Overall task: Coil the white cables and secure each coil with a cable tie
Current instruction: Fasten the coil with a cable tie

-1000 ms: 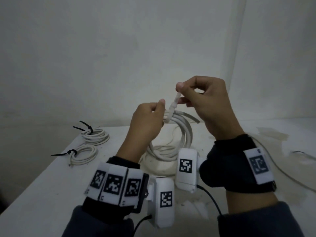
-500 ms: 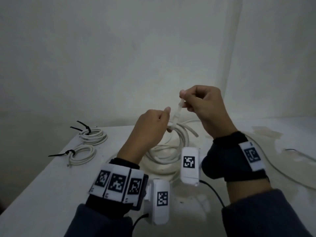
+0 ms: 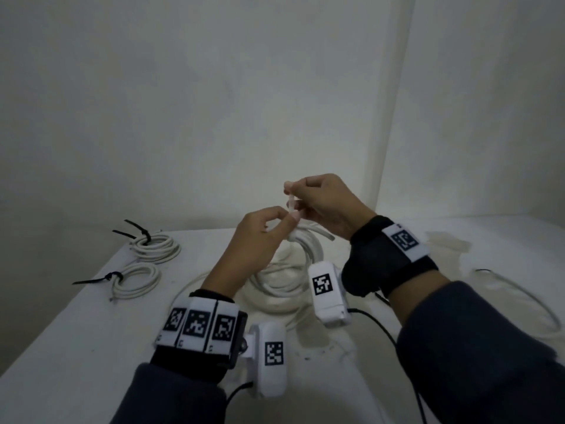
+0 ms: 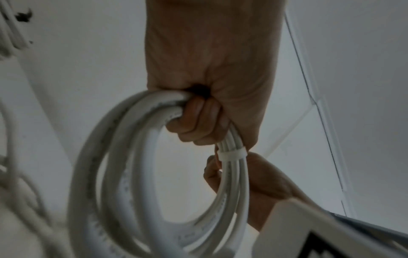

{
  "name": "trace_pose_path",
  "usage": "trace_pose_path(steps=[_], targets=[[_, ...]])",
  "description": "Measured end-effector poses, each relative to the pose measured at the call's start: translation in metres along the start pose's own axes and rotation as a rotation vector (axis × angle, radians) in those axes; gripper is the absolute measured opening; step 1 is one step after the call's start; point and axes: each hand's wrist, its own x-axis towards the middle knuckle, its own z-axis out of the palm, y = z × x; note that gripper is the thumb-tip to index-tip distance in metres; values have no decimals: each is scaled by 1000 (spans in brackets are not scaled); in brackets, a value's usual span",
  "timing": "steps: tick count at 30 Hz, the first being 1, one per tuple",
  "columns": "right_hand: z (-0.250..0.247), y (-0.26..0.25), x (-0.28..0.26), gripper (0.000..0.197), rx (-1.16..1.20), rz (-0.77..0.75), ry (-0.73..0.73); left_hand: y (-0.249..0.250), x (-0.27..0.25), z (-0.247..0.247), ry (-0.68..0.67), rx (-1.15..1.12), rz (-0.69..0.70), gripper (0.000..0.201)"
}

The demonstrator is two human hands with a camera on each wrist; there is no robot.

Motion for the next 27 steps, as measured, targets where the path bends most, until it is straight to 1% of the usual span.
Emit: trace_pose_path(steps=[2, 4, 7, 10, 12, 14, 16, 19, 21, 22, 24, 27], targets=[[4, 2, -5, 23, 49, 77, -48, -2, -2, 1, 43, -23, -24, 32], [9, 6, -9, 23, 9, 132, -75, -4, -3, 1, 73, -20, -45, 29], [16, 8, -14, 8, 88, 164, -48, -6, -3, -1, 98, -26, -76, 29], [23, 5, -18, 10, 164, 178, -20, -6, -6, -5, 122, -84, -131, 36], [27, 3, -20, 12, 185, 163, -11, -5, -9, -7, 111, -139, -166, 36], [31, 1, -21, 11, 148, 137, 8, -6, -14, -9, 114, -185, -219, 38], [34, 1, -21, 11, 59, 115, 50, -8, -17, -8, 127, -197, -252, 40], [40, 4, -20, 11, -67, 139, 144, -11, -25, -5, 137, -181, -296, 34], [43, 8, -19, 9, -70, 189, 182, -12, -28, -3, 148, -165, -312, 36], [46, 9, -20, 11, -60, 201, 201, -12, -29, -4, 151, -148, -313, 39], [51, 13, -19, 15, -62, 190, 227, -11, -29, -8, 141, -92, -320, 42], [58, 13, -19, 11, -59, 153, 192, -7, -29, -16, 112, -32, -309, 47]])
